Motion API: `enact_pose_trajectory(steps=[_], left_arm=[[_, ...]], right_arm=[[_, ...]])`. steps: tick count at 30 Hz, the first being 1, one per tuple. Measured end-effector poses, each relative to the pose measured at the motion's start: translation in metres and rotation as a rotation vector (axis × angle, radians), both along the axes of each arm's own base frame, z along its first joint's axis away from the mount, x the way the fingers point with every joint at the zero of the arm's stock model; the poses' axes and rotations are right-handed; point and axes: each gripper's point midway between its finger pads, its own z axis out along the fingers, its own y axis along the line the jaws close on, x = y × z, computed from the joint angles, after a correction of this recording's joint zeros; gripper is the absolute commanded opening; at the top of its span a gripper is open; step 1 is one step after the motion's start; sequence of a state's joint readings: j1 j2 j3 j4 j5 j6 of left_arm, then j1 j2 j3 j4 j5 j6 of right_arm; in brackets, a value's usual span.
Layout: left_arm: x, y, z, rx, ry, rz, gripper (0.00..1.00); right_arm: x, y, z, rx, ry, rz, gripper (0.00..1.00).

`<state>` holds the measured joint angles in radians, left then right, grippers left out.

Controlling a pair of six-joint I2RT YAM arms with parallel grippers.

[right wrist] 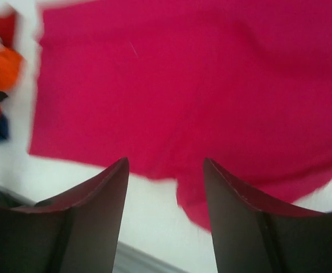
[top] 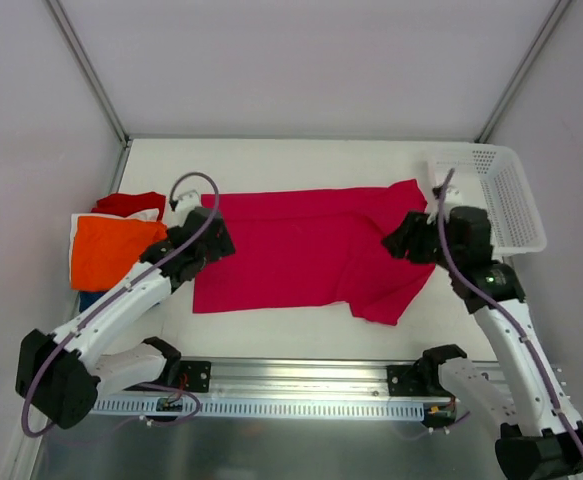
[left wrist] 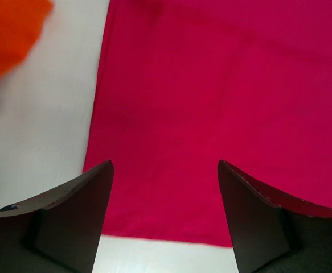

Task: Fold and stack the t-shirts
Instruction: Fold the tshirt

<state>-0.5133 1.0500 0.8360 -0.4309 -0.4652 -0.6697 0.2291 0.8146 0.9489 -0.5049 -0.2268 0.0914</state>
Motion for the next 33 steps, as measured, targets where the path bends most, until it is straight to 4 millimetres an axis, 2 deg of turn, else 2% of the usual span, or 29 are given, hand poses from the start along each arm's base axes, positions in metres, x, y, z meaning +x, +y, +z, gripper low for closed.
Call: enact_pose_trajectory(steps=[2,3,5,6,8,11,13,20,26,33], left_arm=[[-0.026,0.002,-0.055,0.054,0.163,-0.022,0.72],[-0.039,0.004,-0.072,0.071,0.221,-0.031,0.72],[-0.053,0.006,-0.087,0.088,0.271,-0.036,0.72],[-0.056,0.006,-0.090,0.089,0.281,-0.033,0.72],[-0.056,0.005,-0.094,0.085,0.288,-0.023,0.72],[-0.060,0.005,-0.106,0.097,0.324,-0.011,0.72],[-0.067,0.006,-0.117,0.114,0.360,-0.006,0.72],[-0.088,0.015,-0.139,0.195,0.459,0.036,0.72],[-0.097,0.026,-0.134,0.246,0.462,0.084,0.72],[-0.105,0.044,-0.119,0.288,0.448,0.141,0.72]], right_arm=[[-0.024,0.002,-0.074,-0.036,0.193,0.001,0.56],[-0.040,0.001,-0.105,-0.059,0.282,0.000,0.56],[-0.067,-0.004,-0.141,-0.091,0.380,-0.007,0.56],[-0.075,-0.005,-0.147,-0.097,0.391,-0.011,0.56],[-0.082,-0.006,-0.146,-0.093,0.370,-0.024,0.55],[-0.080,-0.005,-0.139,-0.087,0.327,-0.041,0.55],[-0.080,-0.004,-0.143,-0.106,0.330,-0.050,0.55],[-0.087,0.002,-0.179,-0.286,0.434,-0.051,0.55],[-0.090,0.016,-0.207,-0.405,0.497,-0.029,0.55],[-0.079,0.036,-0.206,-0.426,0.480,-0.017,0.55]])
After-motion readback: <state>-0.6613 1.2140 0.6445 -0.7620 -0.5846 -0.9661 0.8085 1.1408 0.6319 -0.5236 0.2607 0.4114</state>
